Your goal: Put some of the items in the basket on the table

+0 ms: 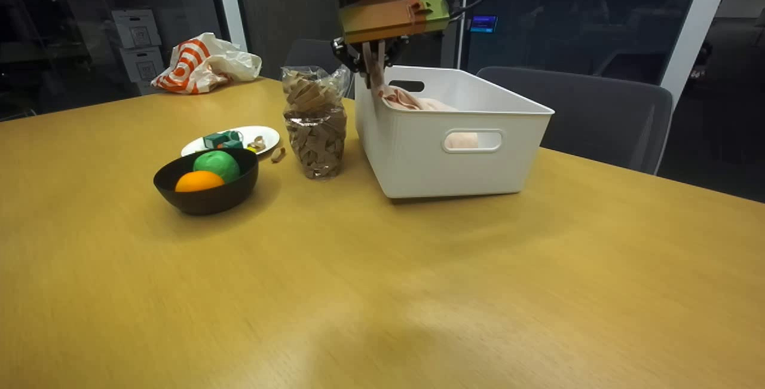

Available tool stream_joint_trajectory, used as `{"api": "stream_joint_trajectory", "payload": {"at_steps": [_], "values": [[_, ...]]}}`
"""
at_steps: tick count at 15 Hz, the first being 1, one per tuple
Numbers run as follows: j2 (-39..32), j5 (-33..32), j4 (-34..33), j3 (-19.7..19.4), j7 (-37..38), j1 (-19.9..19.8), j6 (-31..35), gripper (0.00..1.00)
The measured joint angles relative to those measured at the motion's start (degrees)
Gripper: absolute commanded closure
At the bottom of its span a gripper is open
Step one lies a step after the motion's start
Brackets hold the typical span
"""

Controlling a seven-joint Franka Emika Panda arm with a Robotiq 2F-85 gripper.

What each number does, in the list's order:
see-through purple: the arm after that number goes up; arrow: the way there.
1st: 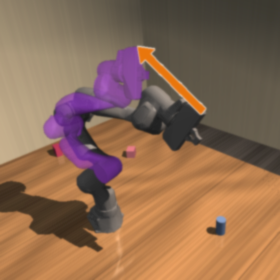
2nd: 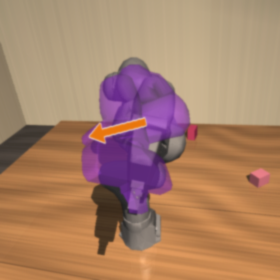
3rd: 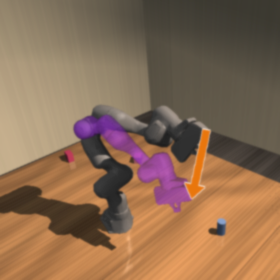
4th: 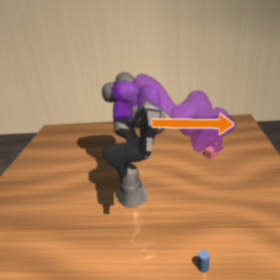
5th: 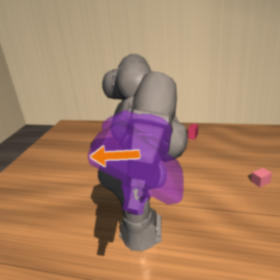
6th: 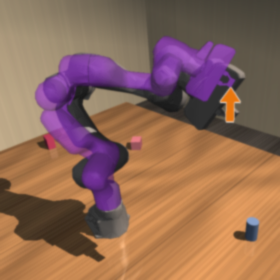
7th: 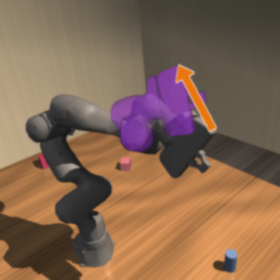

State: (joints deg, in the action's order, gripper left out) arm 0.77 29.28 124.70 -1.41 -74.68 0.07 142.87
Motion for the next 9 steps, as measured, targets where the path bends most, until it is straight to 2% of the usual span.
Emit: {"api": "stream_joint_trajectory", "payload": {"at_steps": [6,7,8,9], "values": [[-0.27,-0.76,0.06,-0.40,1.42,-0.81,-4.65,0.90],[-0.44,-0.76,0.06,-0.40,1.73,-0.86,-5.41,0.65],[-0.64,-0.76,0.07,-0.40,1.98,-0.86,-5.65,0.90],[-0.79,-0.78,0.07,-0.40,2.28,-0.86,-5.69,0.90]]}}
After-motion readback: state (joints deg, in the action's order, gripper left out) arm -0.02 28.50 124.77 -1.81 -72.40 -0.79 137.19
